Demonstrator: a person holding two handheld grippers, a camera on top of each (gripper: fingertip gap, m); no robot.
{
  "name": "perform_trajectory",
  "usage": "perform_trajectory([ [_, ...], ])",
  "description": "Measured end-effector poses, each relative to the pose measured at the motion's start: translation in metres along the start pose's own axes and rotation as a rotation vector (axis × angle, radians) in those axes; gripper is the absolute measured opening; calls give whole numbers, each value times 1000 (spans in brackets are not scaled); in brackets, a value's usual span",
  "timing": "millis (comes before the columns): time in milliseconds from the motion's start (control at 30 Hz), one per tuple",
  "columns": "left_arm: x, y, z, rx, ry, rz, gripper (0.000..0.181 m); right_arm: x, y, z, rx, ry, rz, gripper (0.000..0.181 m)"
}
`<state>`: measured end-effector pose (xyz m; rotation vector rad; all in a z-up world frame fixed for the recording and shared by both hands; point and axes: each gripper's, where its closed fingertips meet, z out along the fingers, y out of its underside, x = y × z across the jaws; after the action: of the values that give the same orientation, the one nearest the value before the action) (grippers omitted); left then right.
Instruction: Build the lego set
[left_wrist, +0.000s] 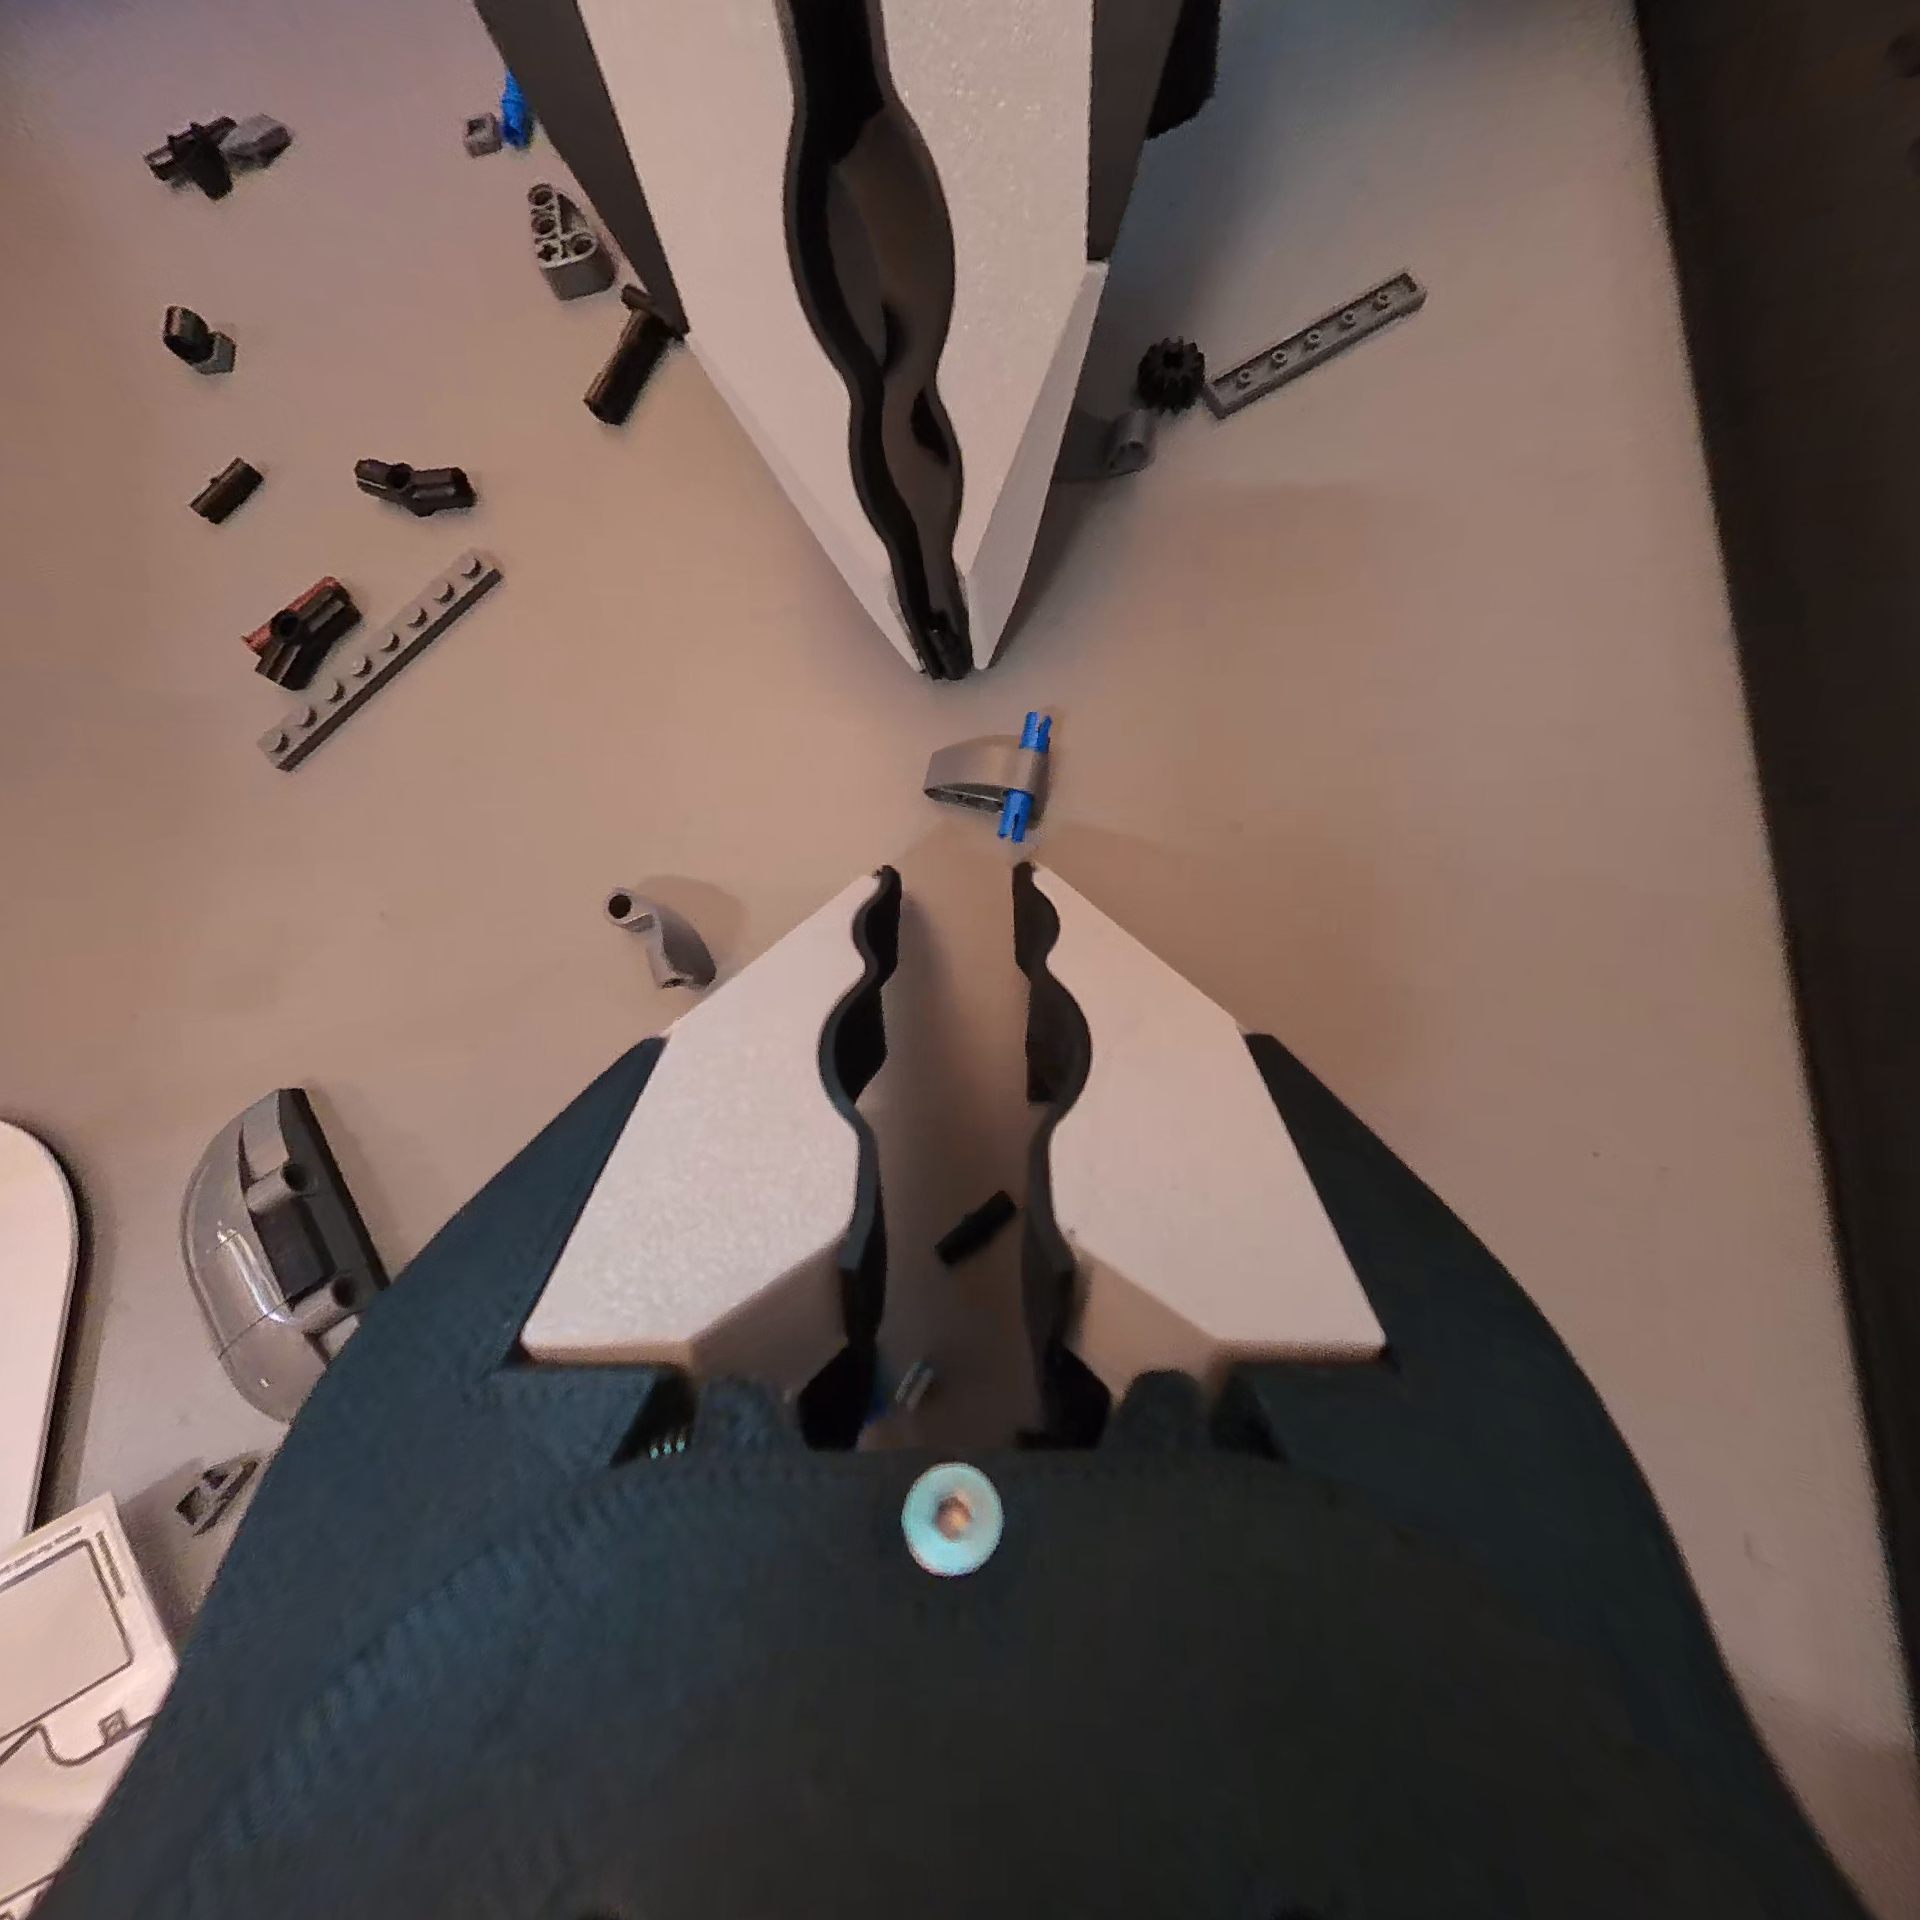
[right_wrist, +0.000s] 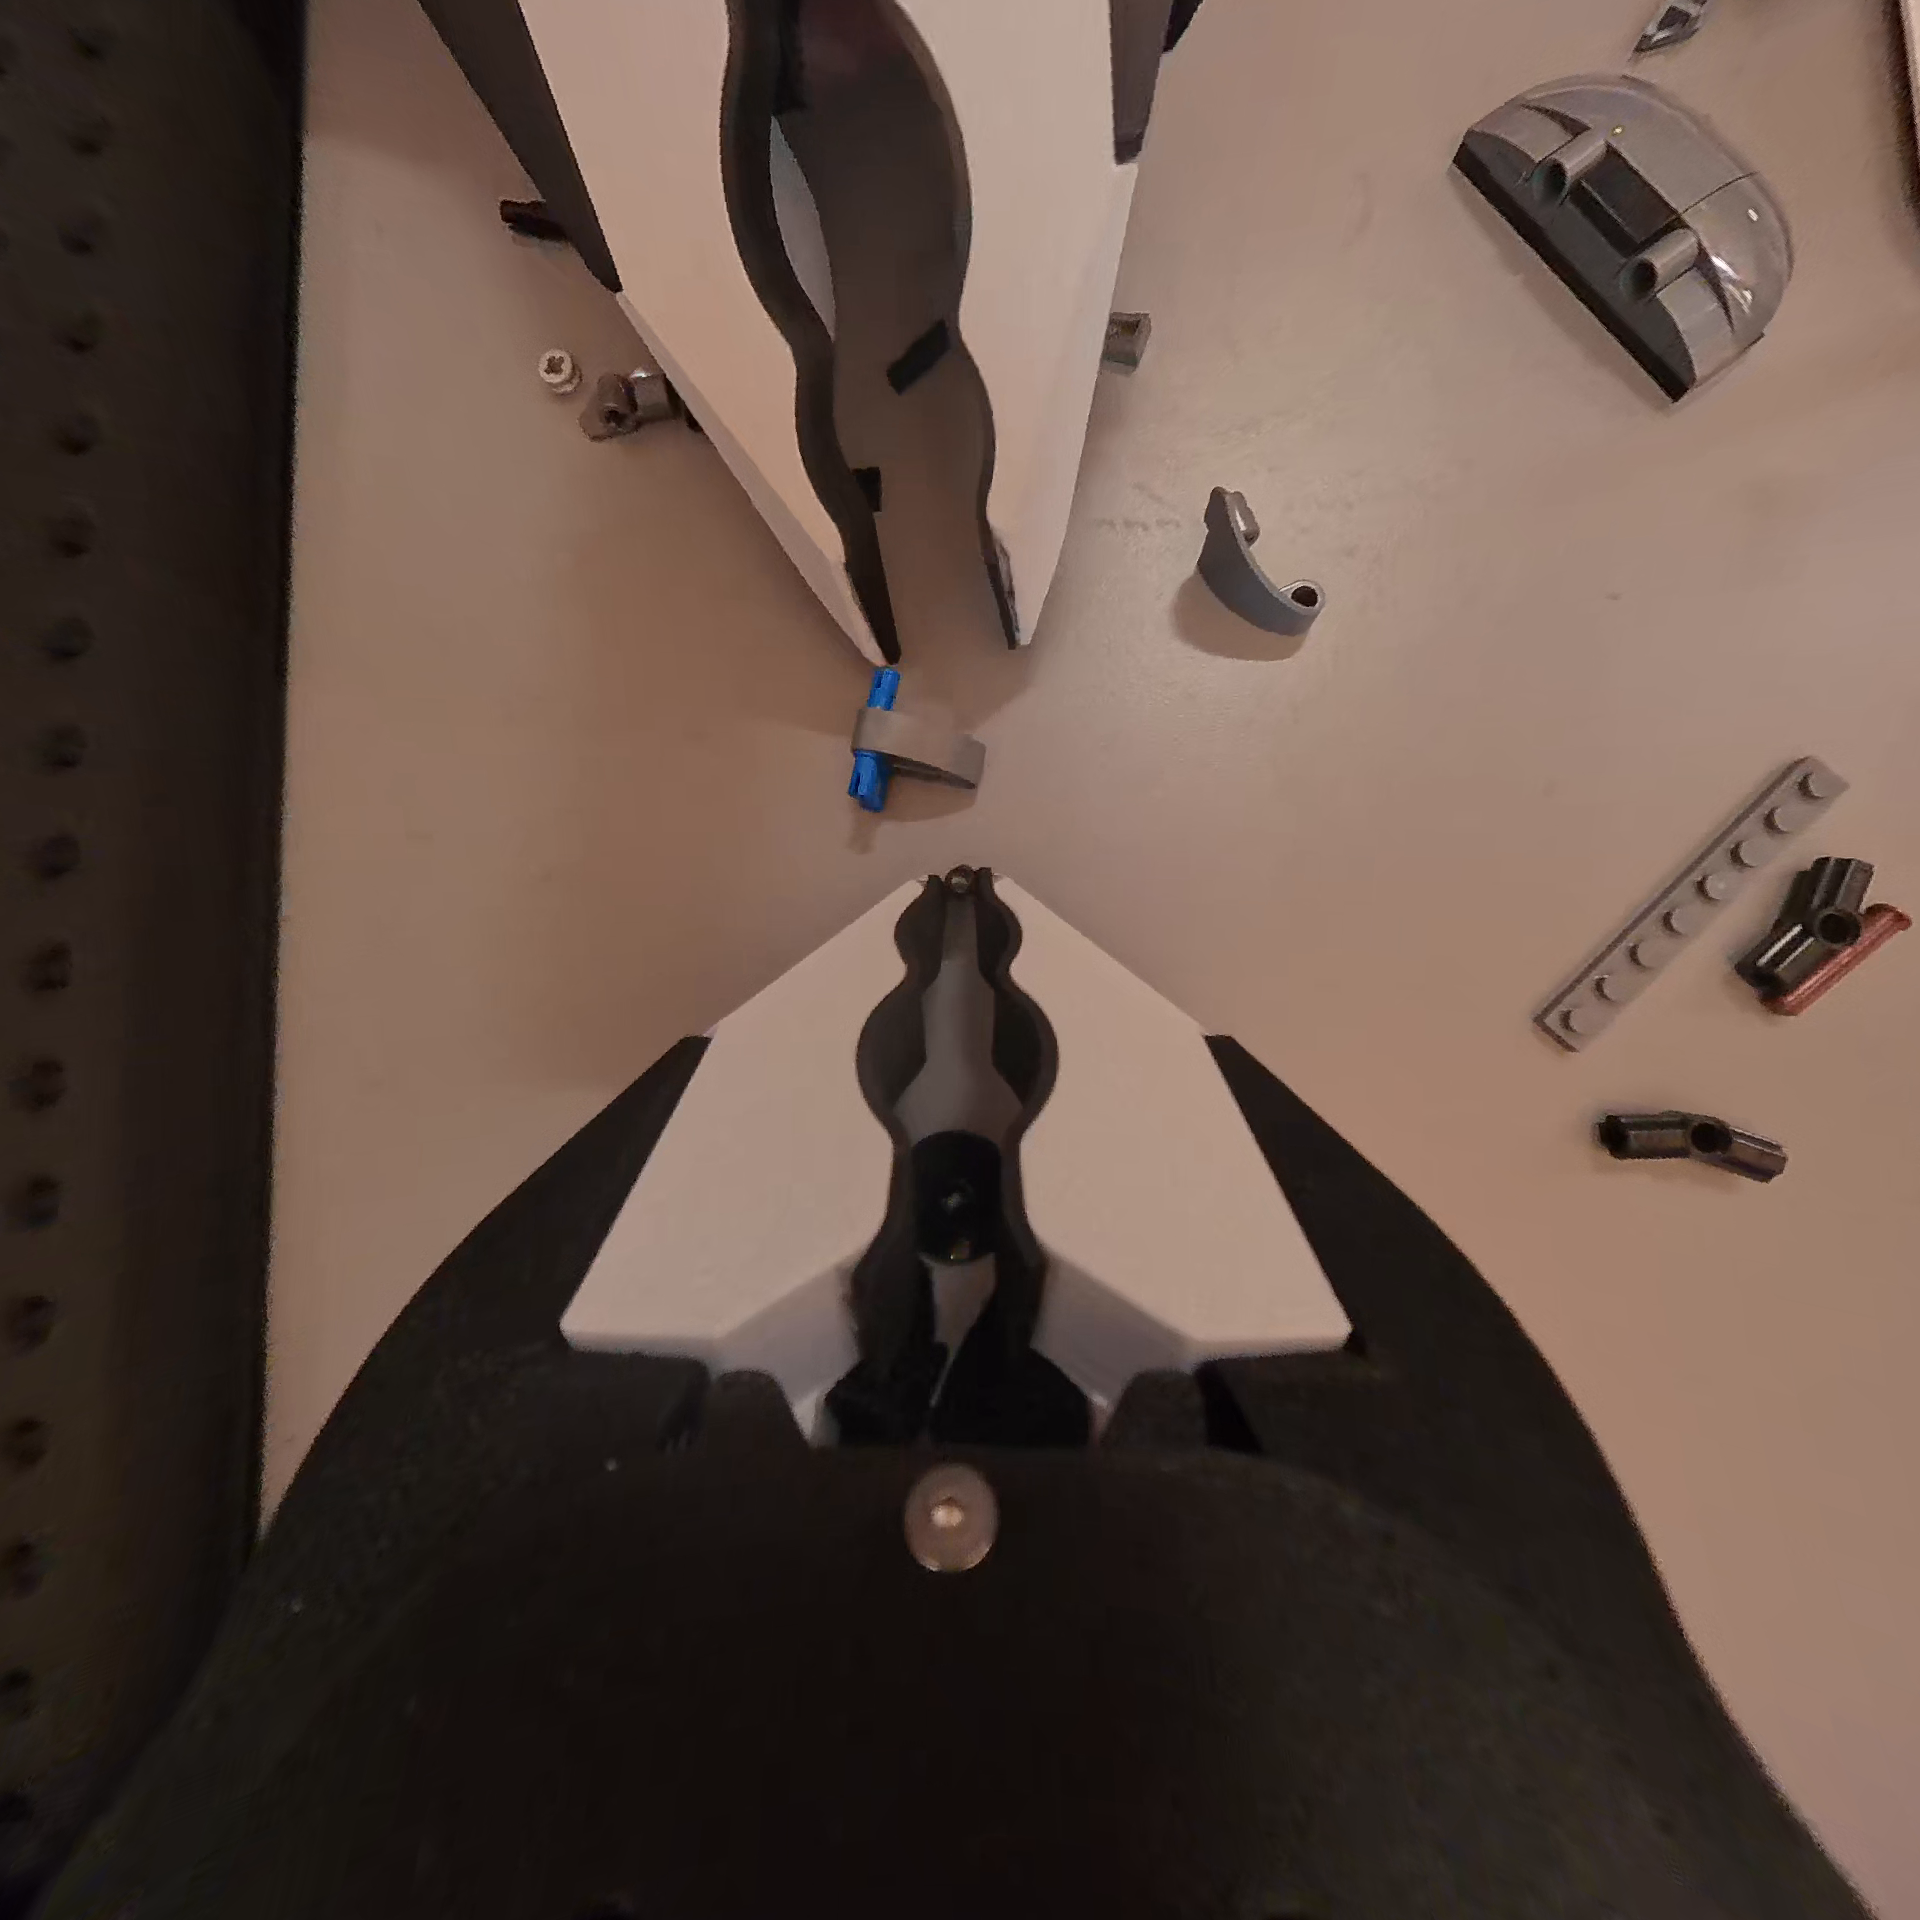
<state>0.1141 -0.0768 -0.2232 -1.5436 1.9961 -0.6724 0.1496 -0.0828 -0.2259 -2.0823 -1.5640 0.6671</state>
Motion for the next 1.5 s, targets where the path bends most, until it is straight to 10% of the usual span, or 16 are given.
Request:
perform_trajectory([
  [1500,3,-4,-2,34,16,46,16,-1,-13,-6,47,17,10,9],
])
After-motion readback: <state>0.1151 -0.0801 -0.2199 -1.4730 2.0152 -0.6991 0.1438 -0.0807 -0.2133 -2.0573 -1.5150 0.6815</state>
